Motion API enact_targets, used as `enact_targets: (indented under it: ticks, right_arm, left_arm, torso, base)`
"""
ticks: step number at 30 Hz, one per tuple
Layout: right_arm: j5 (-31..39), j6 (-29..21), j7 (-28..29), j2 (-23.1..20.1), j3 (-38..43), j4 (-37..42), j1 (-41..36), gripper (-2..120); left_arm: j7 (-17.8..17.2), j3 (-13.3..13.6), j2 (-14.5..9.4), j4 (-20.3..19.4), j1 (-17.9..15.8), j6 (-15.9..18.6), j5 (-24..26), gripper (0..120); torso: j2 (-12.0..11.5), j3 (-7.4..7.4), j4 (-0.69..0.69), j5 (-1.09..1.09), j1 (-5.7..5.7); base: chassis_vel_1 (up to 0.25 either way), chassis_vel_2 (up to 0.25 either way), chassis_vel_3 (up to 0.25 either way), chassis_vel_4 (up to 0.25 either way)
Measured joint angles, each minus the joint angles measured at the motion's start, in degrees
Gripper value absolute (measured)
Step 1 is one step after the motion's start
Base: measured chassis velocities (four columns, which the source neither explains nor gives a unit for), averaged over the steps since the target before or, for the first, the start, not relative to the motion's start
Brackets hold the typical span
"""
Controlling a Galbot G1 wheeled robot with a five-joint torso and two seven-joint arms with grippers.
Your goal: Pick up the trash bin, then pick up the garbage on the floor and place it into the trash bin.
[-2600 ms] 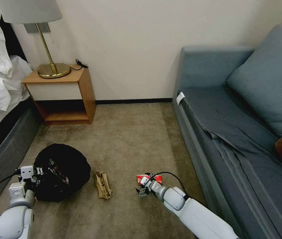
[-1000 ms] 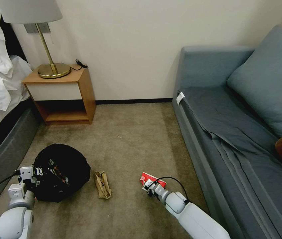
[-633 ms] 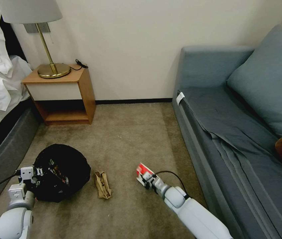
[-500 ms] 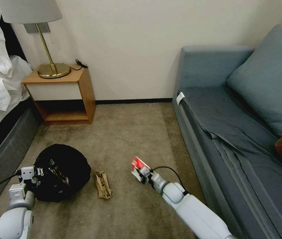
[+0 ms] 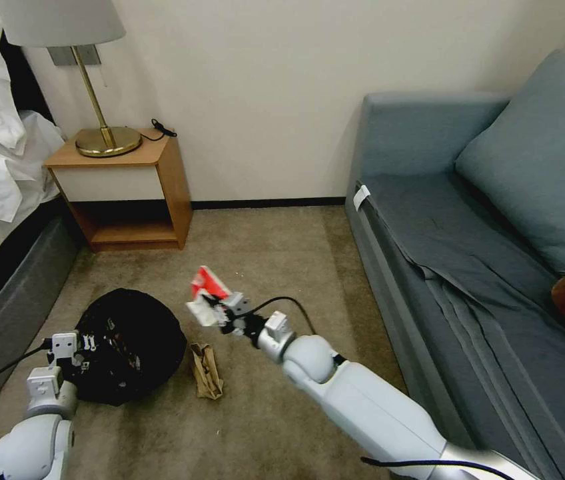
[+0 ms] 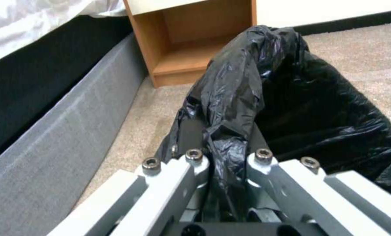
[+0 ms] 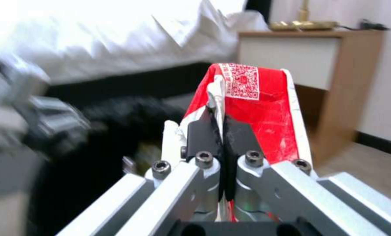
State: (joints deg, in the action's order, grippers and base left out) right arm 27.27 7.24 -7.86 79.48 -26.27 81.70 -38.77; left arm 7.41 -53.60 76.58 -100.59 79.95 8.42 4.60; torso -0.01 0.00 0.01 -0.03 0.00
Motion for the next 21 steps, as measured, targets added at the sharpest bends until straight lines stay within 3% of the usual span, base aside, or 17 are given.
enact_targets:
  ticks: [10,21]
  right_arm:
    - [2.7,1.6,1.4,11.3,-3.3,-8.0,1.8,0]
    - [0.6,2.9,2.6,12.9,-4.0,-14.9,1.9,0]
  left_arm:
    - [0.4,-0.1,-0.3,-1.4,-0.5,0.1,0.8,4]
    - [0.6,0.4,0.2,-1.5,-0.7,0.1,1.0,4]
  torso:
    - [0.0,0.00,-0.01,0.01,0.00]
    - [0.0,0.00,-0.01,0.02,0.00]
  base:
    - [0.000,0.000,0.000,0.000]
    - [0.000,0.000,0.000,0.000]
